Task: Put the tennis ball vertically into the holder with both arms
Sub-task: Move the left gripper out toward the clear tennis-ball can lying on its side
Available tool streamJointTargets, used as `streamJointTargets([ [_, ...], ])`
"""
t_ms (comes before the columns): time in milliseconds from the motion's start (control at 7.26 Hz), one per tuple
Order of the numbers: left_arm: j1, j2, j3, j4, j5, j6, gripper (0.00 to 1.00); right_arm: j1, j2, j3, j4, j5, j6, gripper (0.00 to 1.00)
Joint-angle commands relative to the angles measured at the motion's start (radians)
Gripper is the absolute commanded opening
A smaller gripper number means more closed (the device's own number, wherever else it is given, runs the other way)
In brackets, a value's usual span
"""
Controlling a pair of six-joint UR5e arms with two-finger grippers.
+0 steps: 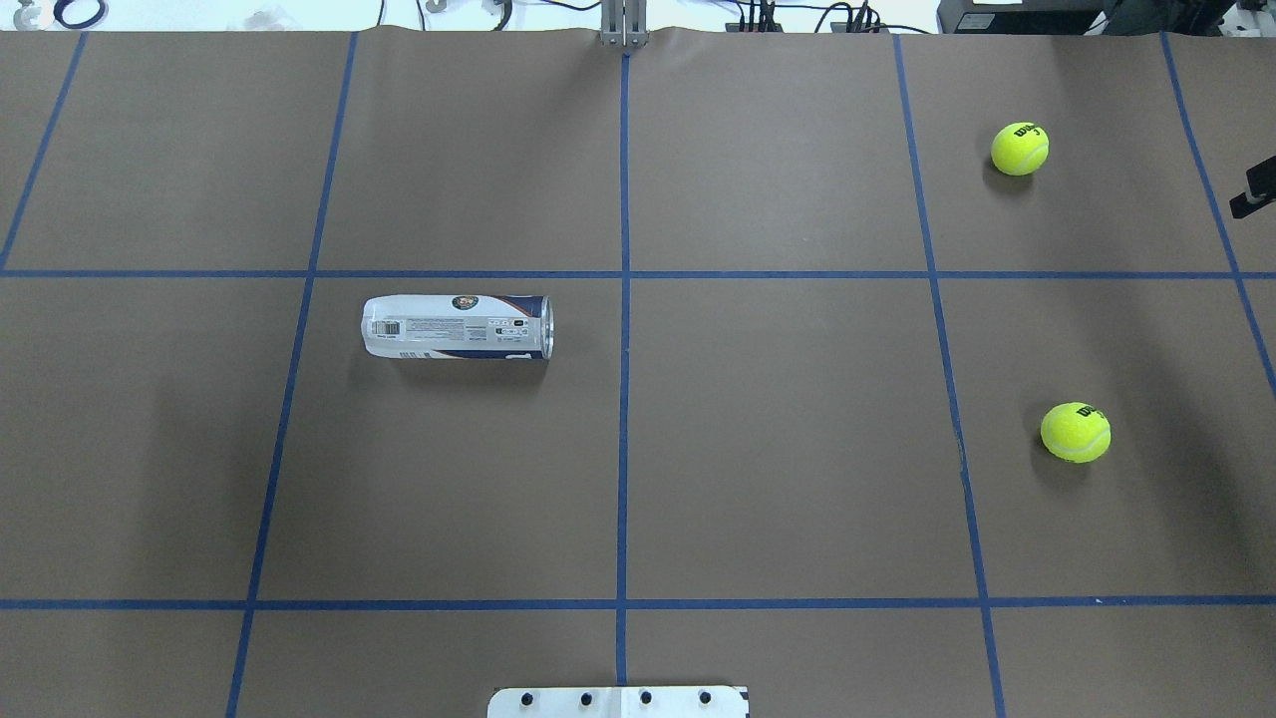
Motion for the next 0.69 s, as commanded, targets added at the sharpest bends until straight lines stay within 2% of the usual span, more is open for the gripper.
streamJointTargets([
  [0, 0.003, -0.025, 0.0, -0.055, 0.002, -0.008, 0.99, 0.0, -0.008, 0.009, 0.0, 0.002, 0.0, 1.0],
  [413, 0.06, -0.114, -0.007, -0.108, -0.001, -0.024, 0.99, 0.0, -0.011, 0.015, 0.0, 0.002, 0.0, 1.0],
  [551, 0.115, -0.16, -0.013, -0.103, 0.005, -0.024, 1.0, 0.0, -0.011, 0.017, 0.0, 0.004, 0.0, 1.0],
])
